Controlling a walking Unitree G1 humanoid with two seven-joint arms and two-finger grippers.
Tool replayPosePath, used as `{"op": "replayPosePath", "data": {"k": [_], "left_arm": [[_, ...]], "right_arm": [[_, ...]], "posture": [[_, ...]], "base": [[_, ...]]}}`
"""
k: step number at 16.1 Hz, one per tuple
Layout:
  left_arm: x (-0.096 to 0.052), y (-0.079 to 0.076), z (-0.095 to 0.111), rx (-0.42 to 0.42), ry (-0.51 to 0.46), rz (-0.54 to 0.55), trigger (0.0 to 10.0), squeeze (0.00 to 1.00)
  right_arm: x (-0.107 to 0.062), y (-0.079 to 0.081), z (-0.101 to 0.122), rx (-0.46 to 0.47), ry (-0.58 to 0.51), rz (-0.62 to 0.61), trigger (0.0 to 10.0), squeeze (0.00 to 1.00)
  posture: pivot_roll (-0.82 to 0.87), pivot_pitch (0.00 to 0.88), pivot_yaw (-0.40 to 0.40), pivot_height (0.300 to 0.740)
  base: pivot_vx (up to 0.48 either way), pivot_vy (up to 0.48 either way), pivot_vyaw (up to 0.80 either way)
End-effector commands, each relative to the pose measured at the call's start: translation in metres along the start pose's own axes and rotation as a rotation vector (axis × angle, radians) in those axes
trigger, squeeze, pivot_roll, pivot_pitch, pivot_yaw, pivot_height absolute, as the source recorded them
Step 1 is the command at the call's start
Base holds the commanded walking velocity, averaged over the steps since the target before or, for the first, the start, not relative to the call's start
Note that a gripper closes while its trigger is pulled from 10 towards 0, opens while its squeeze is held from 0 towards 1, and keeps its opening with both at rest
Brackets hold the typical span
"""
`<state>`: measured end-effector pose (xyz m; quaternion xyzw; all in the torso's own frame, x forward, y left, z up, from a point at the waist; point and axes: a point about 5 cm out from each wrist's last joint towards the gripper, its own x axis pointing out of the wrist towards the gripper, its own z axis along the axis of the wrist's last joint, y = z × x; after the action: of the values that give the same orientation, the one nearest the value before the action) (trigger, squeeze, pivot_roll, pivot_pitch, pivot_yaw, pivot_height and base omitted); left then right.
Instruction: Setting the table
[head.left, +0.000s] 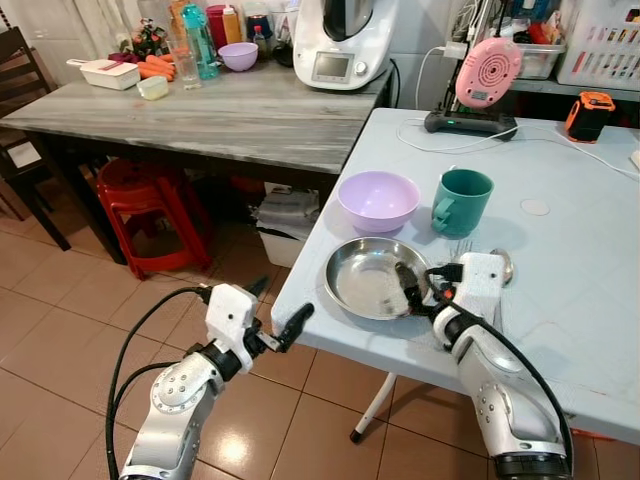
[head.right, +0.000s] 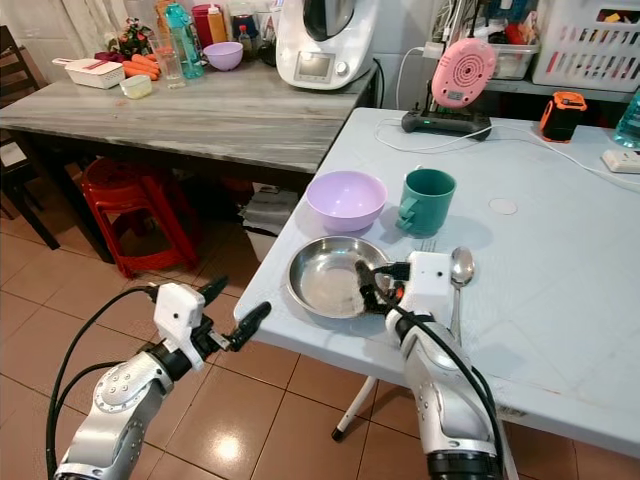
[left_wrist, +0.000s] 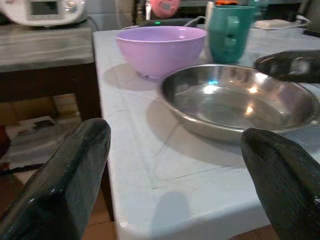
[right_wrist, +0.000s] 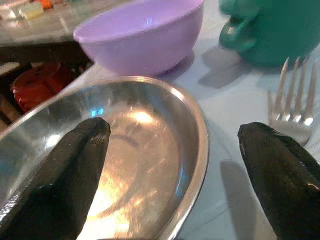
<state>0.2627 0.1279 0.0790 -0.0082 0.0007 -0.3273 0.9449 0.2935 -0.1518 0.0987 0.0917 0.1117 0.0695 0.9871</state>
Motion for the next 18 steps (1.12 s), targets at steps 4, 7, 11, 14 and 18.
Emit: {"op": "replayPosePath", "data": {"k": [4, 7, 11, 14, 18], "left_arm": [[0.001, -0.002, 0.011, 0.068, -0.023, -0.099, 10.0, 0.0], [0.0, -0.004, 0.013, 0.097, -0.017, -0.133, 10.0, 0.0], [0.0, -0.006, 0.015, 0.103, -0.017, -0.159, 10.0, 0.0], [0.0, -0.008, 0.016, 0.102, -0.016, -0.179, 10.0, 0.0], [0.001, -0.01, 0.016, 0.103, -0.009, -0.213, 10.0, 0.0]], "right_arm": [[0.009, 0.006, -0.003, 0.021, 0.056, 0.034, 0.0, 0.0], [0.013, 0.011, 0.001, 0.017, 0.05, 0.047, 0.0, 0.0], [0.016, 0.019, -0.003, 0.027, 0.084, 0.078, 0.0, 0.0], [0.016, 0.022, -0.009, 0.028, 0.123, 0.094, 0.0, 0.0], [0.017, 0.023, -0.014, 0.064, 0.153, 0.095, 0.6, 0.0]], "posture": [[-0.06, 0.0, 0.072, 0.74], [-0.06, 0.0, 0.075, 0.74], [-0.05, 0.0, 0.073, 0.74], [-0.05, 0.0, 0.071, 0.74], [-0.06, 0.0, 0.067, 0.74]], "base": [[0.0, 0.0, 0.0], [0.0, 0.0, 0.0], [0.0, 0.0, 0.0], [0.0, 0.0, 0.0], [0.0, 0.0, 0.0]]}}
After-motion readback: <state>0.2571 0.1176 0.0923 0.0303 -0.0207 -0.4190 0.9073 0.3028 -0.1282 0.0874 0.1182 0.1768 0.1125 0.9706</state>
